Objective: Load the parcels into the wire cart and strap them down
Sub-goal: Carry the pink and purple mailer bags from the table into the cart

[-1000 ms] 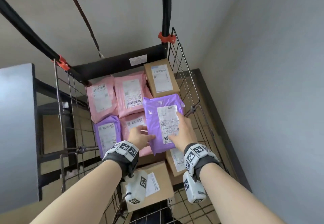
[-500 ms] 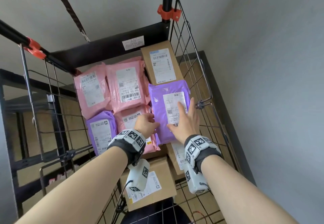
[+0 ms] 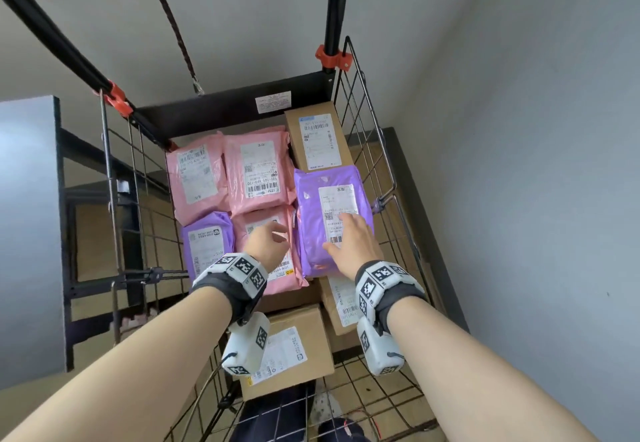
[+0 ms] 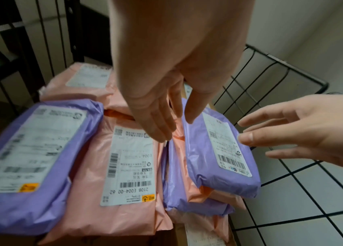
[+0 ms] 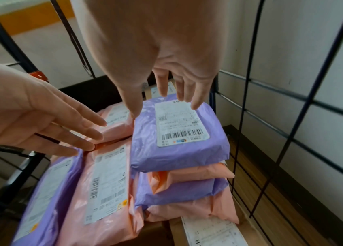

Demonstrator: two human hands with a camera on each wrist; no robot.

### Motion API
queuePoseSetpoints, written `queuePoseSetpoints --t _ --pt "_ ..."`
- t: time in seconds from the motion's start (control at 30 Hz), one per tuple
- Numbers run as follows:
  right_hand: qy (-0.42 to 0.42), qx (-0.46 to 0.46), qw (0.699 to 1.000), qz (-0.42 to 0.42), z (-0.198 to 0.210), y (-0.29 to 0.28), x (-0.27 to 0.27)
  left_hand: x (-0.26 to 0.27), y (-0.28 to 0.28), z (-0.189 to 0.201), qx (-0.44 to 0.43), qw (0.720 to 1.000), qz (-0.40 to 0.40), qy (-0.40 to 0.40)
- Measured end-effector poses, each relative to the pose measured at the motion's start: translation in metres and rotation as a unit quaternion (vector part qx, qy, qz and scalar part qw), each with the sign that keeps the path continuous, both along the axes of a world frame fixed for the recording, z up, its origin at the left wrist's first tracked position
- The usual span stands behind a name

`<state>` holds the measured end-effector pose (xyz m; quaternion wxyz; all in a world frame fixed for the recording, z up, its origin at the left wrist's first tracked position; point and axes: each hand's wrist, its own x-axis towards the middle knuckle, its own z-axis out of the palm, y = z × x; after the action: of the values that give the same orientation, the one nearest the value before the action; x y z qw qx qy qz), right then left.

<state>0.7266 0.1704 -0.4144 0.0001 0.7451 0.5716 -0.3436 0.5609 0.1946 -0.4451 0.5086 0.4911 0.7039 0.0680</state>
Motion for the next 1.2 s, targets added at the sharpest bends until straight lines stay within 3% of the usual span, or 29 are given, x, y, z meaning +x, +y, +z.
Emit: queuePoseSetpoints --t 0.37,0.7,0.97,1.2 --pt "0.005 0.048 0.985 0.164 0.112 -0.072 -0.043 -0.083 -0.106 0.147 0.15 0.979 -0.025 0.133" --pt "-0.009 0.123 0.934 0.335 0.221 -0.135 -0.175 -0.213 -0.234 0.261 0.185 0.956 0.069 0.218" --pt "0.002 0.155 0.894 0.419 0.254 -0.16 -0.339 -0.351 -0.281 0.285 0.183 0.934 0.111 0.285" --pt "-0.02 0.145 0.909 0.389 0.254 -0.163 -0.466 -0.496 -0.285 0.296 0.144 0.934 0.108 0.309"
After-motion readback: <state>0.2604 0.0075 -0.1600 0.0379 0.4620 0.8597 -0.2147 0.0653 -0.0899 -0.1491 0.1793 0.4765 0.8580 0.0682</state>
